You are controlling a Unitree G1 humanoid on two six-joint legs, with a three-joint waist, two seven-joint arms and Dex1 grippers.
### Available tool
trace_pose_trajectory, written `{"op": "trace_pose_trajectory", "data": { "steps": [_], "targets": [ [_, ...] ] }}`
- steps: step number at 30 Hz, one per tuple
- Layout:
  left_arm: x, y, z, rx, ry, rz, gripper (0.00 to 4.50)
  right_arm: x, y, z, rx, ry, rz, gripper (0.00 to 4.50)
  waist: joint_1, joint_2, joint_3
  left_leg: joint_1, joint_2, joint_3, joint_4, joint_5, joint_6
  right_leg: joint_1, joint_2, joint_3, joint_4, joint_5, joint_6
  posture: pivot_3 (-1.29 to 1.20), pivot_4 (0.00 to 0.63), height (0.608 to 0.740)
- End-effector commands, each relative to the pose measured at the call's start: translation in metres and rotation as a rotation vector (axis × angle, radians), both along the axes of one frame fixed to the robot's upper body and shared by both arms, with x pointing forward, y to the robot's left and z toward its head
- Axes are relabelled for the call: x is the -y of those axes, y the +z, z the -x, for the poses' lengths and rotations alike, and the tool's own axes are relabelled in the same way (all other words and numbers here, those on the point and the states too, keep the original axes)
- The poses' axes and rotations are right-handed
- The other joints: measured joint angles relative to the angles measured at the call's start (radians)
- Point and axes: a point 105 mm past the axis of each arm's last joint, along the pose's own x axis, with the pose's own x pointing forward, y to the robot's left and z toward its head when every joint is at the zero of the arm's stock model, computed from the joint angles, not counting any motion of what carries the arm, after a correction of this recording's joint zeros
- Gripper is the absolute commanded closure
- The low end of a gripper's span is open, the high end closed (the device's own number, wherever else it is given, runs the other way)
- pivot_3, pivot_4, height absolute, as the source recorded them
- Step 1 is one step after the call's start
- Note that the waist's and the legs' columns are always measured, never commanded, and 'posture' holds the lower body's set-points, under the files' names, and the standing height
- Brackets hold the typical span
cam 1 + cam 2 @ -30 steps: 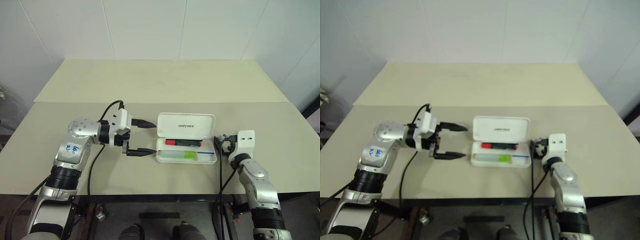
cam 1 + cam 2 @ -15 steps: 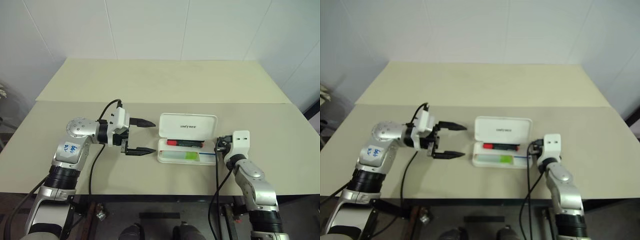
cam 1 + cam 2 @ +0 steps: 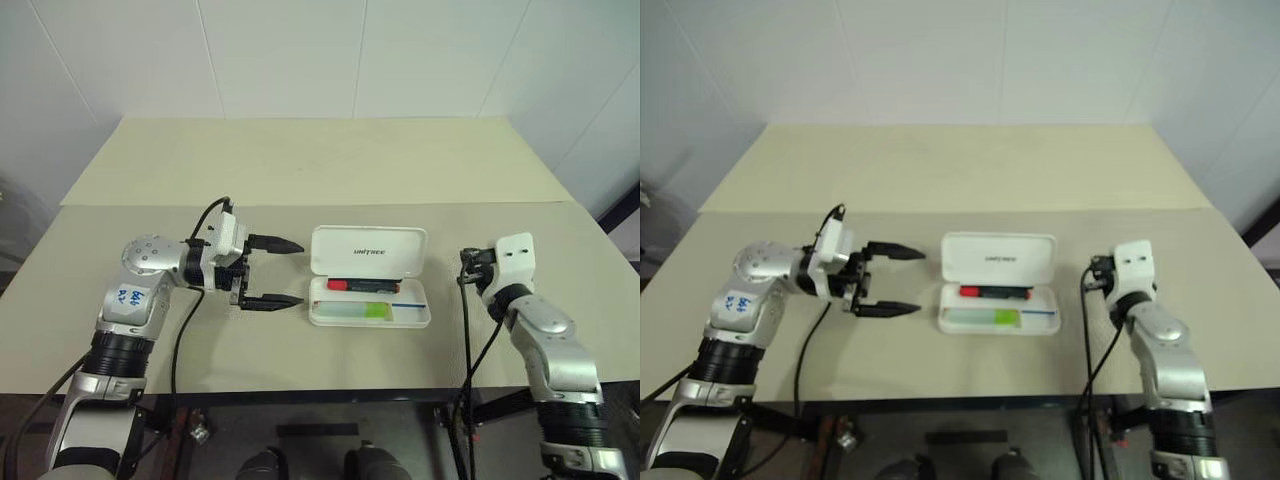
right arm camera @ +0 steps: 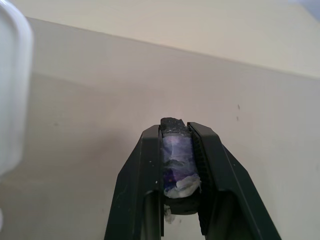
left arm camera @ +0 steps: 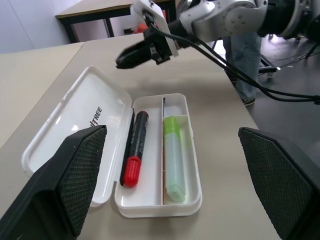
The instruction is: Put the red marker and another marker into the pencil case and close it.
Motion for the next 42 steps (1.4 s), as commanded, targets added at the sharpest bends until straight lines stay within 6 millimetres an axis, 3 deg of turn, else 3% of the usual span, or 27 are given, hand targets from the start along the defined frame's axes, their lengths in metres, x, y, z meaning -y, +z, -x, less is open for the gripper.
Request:
{"op": "trace_pose_trajectory", "data": {
  "steps": [1, 5, 14, 37, 42],
  "targets": [
    [-0.011, 0.004, 0.005, 0.012, -0.019, 0.025, 0.00, -0.016, 0.031, 0.008, 0.066, 0.162, 0.048, 4.09, 0.000, 0.000, 0.000, 0.000, 0.000, 0.001, 0.000, 0.000, -0.001, -0.001, 0.000, 0.001, 0.000, 0.000, 0.000, 0.00, 0.150, 0.740],
    [-0.021, -0.001, 0.013, -0.020, -0.062, 0.067, 0.00, -0.045, 0.038, 0.032, -0.014, 0.478, 0.131, 4.09, 0.000, 0.000, 0.000, -0.001, 0.000, 0.003, 0.000, 0.000, 0.000, -0.003, 0.000, 0.003, 0.001, 0.000, 0.001, 0.00, 0.150, 0.740],
    [-0.029, -0.019, 0.020, -0.030, -0.101, 0.067, 0.00, -0.061, 0.021, 0.073, -0.283, 0.848, 0.273, 4.09, 0.008, -0.001, 0.000, -0.001, 0.000, 0.003, 0.001, -0.003, 0.004, -0.003, -0.001, 0.003, 0.001, 0.000, 0.001, 0.00, 0.150, 0.740],
    [-0.039, -0.023, 0.023, -0.033, -0.078, 0.099, 0.00, -0.081, -0.003, 0.048, -0.343, 1.015, 0.332, 4.09, 0.007, -0.001, 0.000, -0.002, 0.000, 0.002, 0.002, -0.002, 0.004, -0.004, -0.001, 0.002, 0.002, -0.001, 0.000, 0.00, 0.150, 0.740],
    [-0.037, -0.022, 0.022, -0.022, -0.073, 0.110, 0.00, -0.080, -0.004, 0.044, -0.350, 0.999, 0.327, 2.37, 0.007, -0.001, 0.000, -0.002, 0.000, 0.002, 0.002, -0.002, 0.004, -0.004, -0.001, 0.002, 0.002, -0.001, 0.000, 0.00, 0.150, 0.740]
  ]
}}
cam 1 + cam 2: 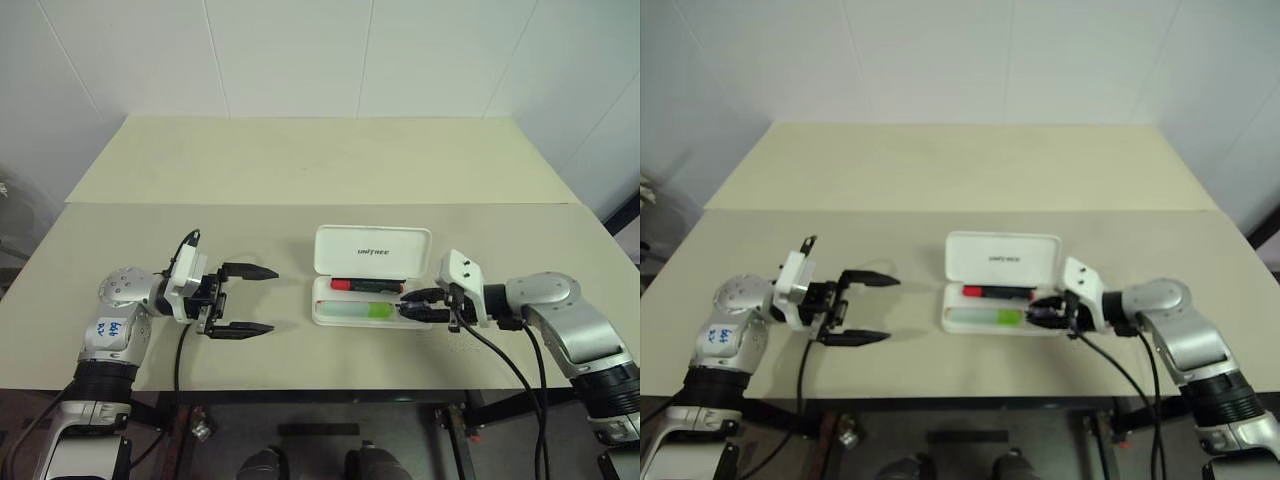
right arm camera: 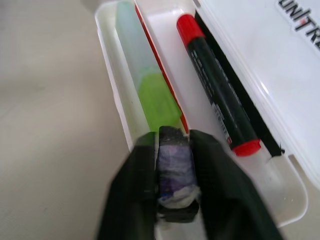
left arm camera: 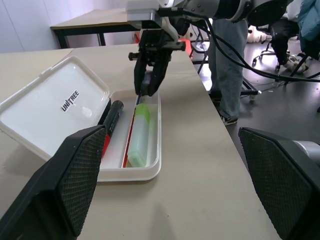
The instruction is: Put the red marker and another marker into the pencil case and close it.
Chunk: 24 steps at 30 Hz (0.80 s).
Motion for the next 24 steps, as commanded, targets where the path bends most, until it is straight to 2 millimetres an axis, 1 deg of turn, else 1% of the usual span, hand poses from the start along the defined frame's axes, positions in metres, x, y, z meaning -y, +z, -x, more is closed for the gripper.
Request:
{"op": "trace_pose_trajectory", "data": {
  "steps": [1, 6, 7, 11, 17, 24],
  "targets": [
    [-0.001, 0.009, 0.003, 0.047, -0.019, 0.023, 0.00, -0.002, 0.010, -0.003, 0.037, 0.013, -0.002, 1.99, 0.000, 0.000, 0.000, 0.000, 0.000, 0.000, 0.000, 0.000, 0.000, 0.000, 0.000, 0.000, 0.000, 0.000, 0.000, 0.00, 0.150, 0.740],
    [0.001, 0.011, -0.001, 0.062, -0.009, 0.030, 0.00, 0.004, 0.015, -0.001, 0.038, 0.016, 0.008, 0.21, 0.000, 0.000, 0.000, 0.000, 0.000, 0.000, 0.000, 0.000, 0.000, 0.000, 0.000, 0.000, 0.000, 0.000, 0.000, 0.00, 0.150, 0.740],
    [0.001, 0.011, -0.002, 0.065, -0.007, 0.031, 0.00, 0.005, 0.016, -0.001, 0.040, 0.016, 0.010, 0.04, 0.000, 0.000, 0.000, 0.000, 0.000, 0.000, 0.000, 0.000, 0.000, 0.000, 0.000, 0.000, 0.000, 0.000, 0.000, 0.00, 0.150, 0.740],
    [0.004, 0.014, -0.006, 0.081, 0.000, 0.045, 0.00, 0.007, 0.023, 0.001, 0.059, 0.020, -0.001, 0.04, 0.000, 0.000, 0.000, 0.000, 0.000, 0.000, 0.000, 0.000, 0.000, 0.000, 0.000, 0.000, 0.001, 0.000, 0.000, 0.00, 0.150, 0.740],
    [0.005, 0.019, -0.017, 0.086, 0.029, 0.054, 0.00, 0.009, 0.038, 0.003, 0.096, 0.024, -0.068, 0.04, 0.001, 0.000, 0.000, 0.000, 0.000, 0.000, 0.001, 0.000, 0.000, 0.000, 0.000, 0.000, 0.002, 0.000, 0.000, 0.00, 0.150, 0.740],
    [0.005, 0.023, -0.042, 0.080, 0.118, 0.029, 0.00, 0.031, 0.053, -0.006, 0.170, -0.092, -0.104, 0.04, 0.001, 0.000, 0.000, 0.000, 0.000, 0.000, 0.003, 0.000, 0.000, 0.000, 0.000, 0.000, 0.004, 0.000, 0.000, 0.00, 0.150, 0.740]
  ]
}}
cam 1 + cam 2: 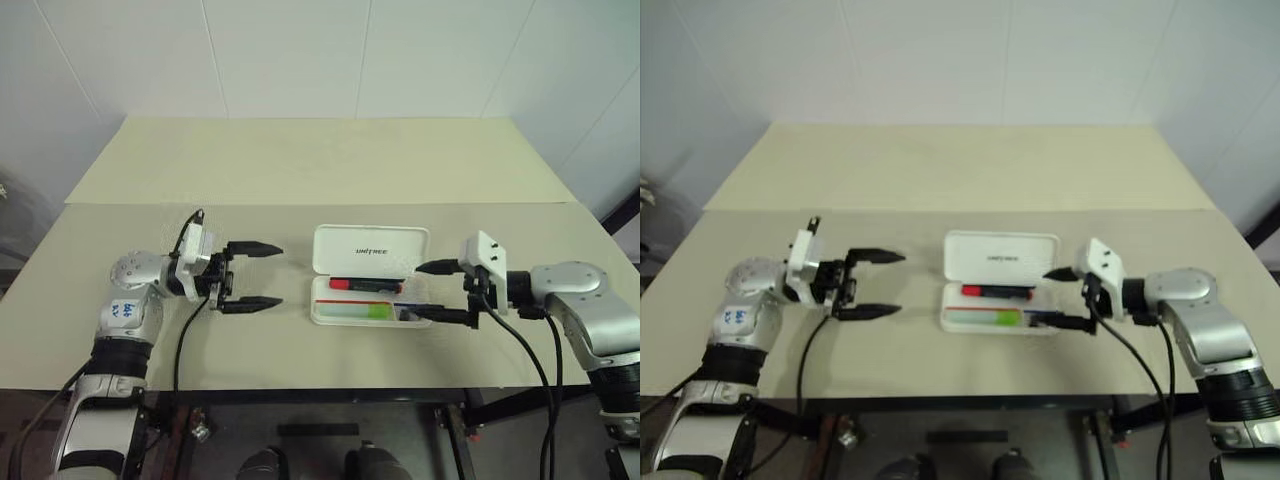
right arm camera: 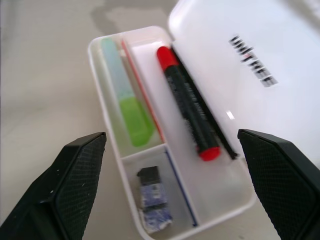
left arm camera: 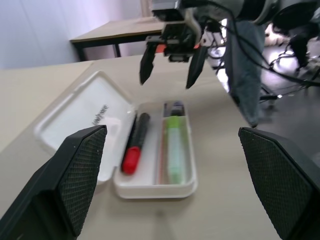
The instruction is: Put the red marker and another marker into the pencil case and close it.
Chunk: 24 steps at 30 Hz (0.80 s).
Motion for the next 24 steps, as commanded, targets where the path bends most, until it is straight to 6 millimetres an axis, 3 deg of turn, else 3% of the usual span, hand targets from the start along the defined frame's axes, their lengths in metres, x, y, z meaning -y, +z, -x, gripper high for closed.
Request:
{"op": "trace_pose_trajectory", "data": {
  "steps": [1, 5, 8, 19, 24],
  "targets": [
    [-0.001, 0.006, -0.011, 0.012, 0.037, -0.005, 0.00, 0.017, 0.020, -0.004, 0.090, -0.066, -0.017, 0.04, 0.000, 0.000, 0.000, 0.000, 0.000, 0.000, 0.000, 0.000, 0.000, 0.000, 0.000, 0.000, 0.000, 0.000, 0.000, 0.00, 0.150, 0.740],
    [0.000, 0.010, -0.020, 0.015, 0.032, 0.016, 0.00, 0.025, 0.023, -0.004, 0.107, -0.091, -0.013, 0.04, 0.000, 0.000, 0.000, 0.000, 0.000, 0.000, 0.000, 0.000, 0.000, 0.000, 0.000, 0.000, 0.000, 0.000, 0.000, 0.00, 0.150, 0.740],
    [0.002, 0.011, -0.026, -0.012, 0.026, 0.019, 0.66, 0.028, 0.026, -0.002, 0.116, -0.100, -0.024, 0.00, 0.001, 0.000, 0.000, 0.000, 0.000, 0.000, 0.000, 0.000, 0.000, -0.001, 0.000, 0.000, 0.000, 0.000, 0.000, 0.00, 0.150, 0.740],
    [0.006, 0.012, -0.038, -0.055, 0.007, 0.017, 4.41, 0.035, 0.034, 0.011, 0.138, -0.123, -0.105, 0.00, 0.001, -0.001, 0.000, -0.001, 0.000, 0.001, 0.001, 0.000, 0.000, -0.001, 0.001, 0.000, 0.000, 0.000, 0.000, 0.00, 0.150, 0.740],
    [0.001, 0.007, -0.056, -0.060, 0.129, -0.036, 4.46, 0.042, 0.033, 0.011, 0.149, -0.152, -0.106, 0.00, 0.001, -0.001, 0.001, -0.001, 0.000, 0.001, 0.002, 0.000, 0.000, -0.001, 0.001, 0.000, 0.001, 0.000, 0.000, 0.00, 0.150, 0.740]
  ]
}}
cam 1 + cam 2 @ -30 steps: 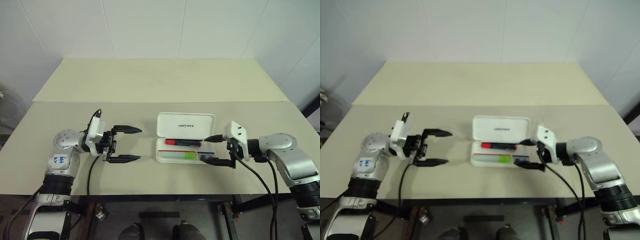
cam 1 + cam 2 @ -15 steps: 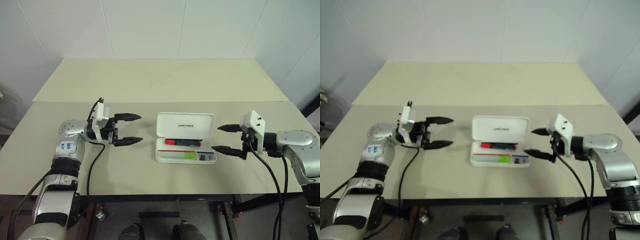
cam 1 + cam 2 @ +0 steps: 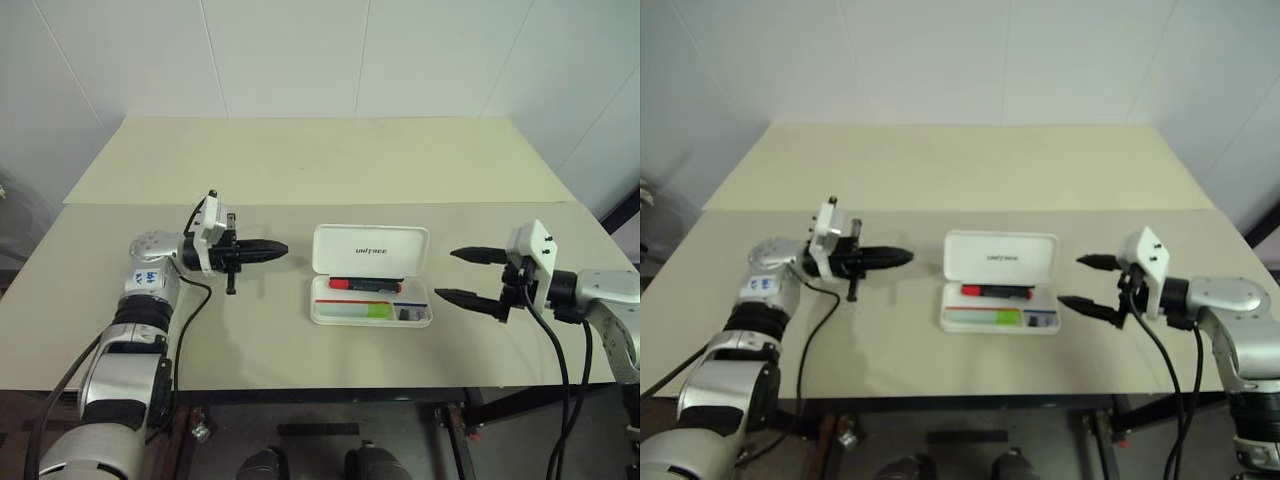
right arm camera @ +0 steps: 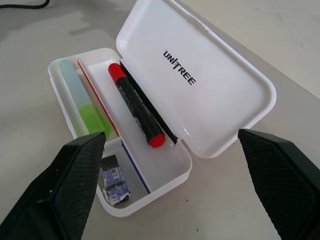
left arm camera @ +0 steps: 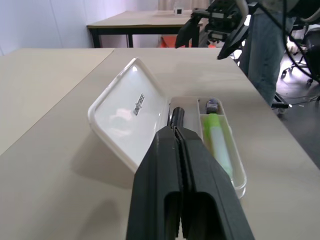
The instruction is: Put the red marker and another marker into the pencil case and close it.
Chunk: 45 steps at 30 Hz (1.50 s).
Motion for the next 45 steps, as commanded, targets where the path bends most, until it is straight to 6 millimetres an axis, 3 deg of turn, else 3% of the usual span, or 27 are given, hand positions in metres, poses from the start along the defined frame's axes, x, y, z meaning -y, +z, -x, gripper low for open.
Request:
{"op": "trace_pose_trajectory", "data": {
  "steps": [1, 9, 19, 23, 27, 33, 45],
  "targets": [
    [-0.004, 0.006, -0.016, 0.048, 0.106, -0.065, 4.46, 0.007, 0.018, 0.002, 0.078, -0.021, 0.001, 0.00, 0.001, 0.000, 0.000, 0.000, 0.000, 0.000, 0.000, 0.000, 0.000, 0.000, 0.000, 0.000, 0.000, 0.000, 0.000, 0.00, 0.150, 0.740],
    [0.011, -0.006, -0.045, 0.039, 0.276, -0.197, 4.46, 0.010, 0.018, 0.000, 0.096, -0.039, -0.001, 0.00, 0.001, -0.001, 0.000, -0.001, 0.000, 0.000, 0.000, 0.000, 0.001, -0.001, 0.000, -0.001, 0.000, 0.000, 0.000, 0.00, 0.150, 0.740],
    [0.057, 0.003, -0.058, 0.028, 0.296, -0.143, 4.46, 0.015, 0.017, 0.004, 0.099, -0.077, 0.003, 0.00, 0.003, -0.002, 0.001, -0.003, 0.000, 0.000, 0.001, 0.000, -0.001, -0.002, 0.000, -0.008, 0.000, 0.000, 0.000, 0.00, 0.150, 0.740],
    [0.071, 0.008, -0.052, 0.011, 0.214, -0.118, 4.46, 0.018, 0.017, 0.007, 0.102, -0.090, 0.005, 0.00, 0.003, -0.002, 0.001, -0.003, 0.000, 0.000, 0.001, 0.001, -0.002, -0.002, 0.000, -0.009, 0.000, 0.000, 0.000, 0.00, 0.150, 0.740],
    [0.080, 0.012, -0.034, -0.009, 0.025, -0.134, 4.46, 0.021, 0.018, 0.011, 0.100, -0.096, -0.004, 0.00, 0.002, -0.002, 0.001, -0.003, 0.000, 0.000, 0.001, 0.002, -0.004, -0.002, 0.001, -0.009, 0.000, 0.000, 0.000, 0.00, 0.150, 0.740],
    [0.081, 0.003, -0.016, -0.005, -0.146, -0.264, 4.46, 0.033, 0.027, 0.009, 0.104, -0.100, -0.061, 0.00, 0.001, -0.002, 0.001, -0.003, 0.000, 0.000, 0.002, 0.002, -0.004, -0.002, 0.001, -0.008, 0.000, 0.000, 0.000, 0.00, 0.150, 0.740],
    [0.092, -0.020, -0.002, 0.117, -0.283, -0.436, 4.46, 0.046, 0.055, 0.011, 0.164, -0.001, -0.117, 0.00, 0.002, -0.002, 0.001, -0.003, 0.000, 0.000, 0.002, 0.002, -0.004, -0.002, 0.001, -0.008, 0.000, 0.000, 0.000, 0.00, 0.150, 0.740]
  ]
}}
